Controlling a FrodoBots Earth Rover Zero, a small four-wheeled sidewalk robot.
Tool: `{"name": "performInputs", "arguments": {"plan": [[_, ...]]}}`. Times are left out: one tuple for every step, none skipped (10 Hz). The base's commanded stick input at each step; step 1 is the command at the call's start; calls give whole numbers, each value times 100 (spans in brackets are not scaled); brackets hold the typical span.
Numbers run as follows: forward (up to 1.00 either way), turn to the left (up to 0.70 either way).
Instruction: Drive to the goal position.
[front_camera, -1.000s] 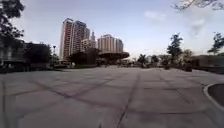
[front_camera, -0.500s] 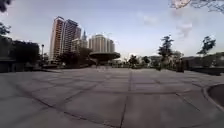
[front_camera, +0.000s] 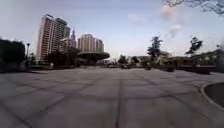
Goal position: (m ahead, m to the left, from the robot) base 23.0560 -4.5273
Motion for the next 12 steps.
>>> {"name": "performInputs", "arguments": {"plan": [[100, -40], [100, -40], [100, -40], [100, -40], [100, -31], [100, -15], [100, 0], [100, 0], [100, 0], [100, 0], [100, 0], [100, 0]]}}
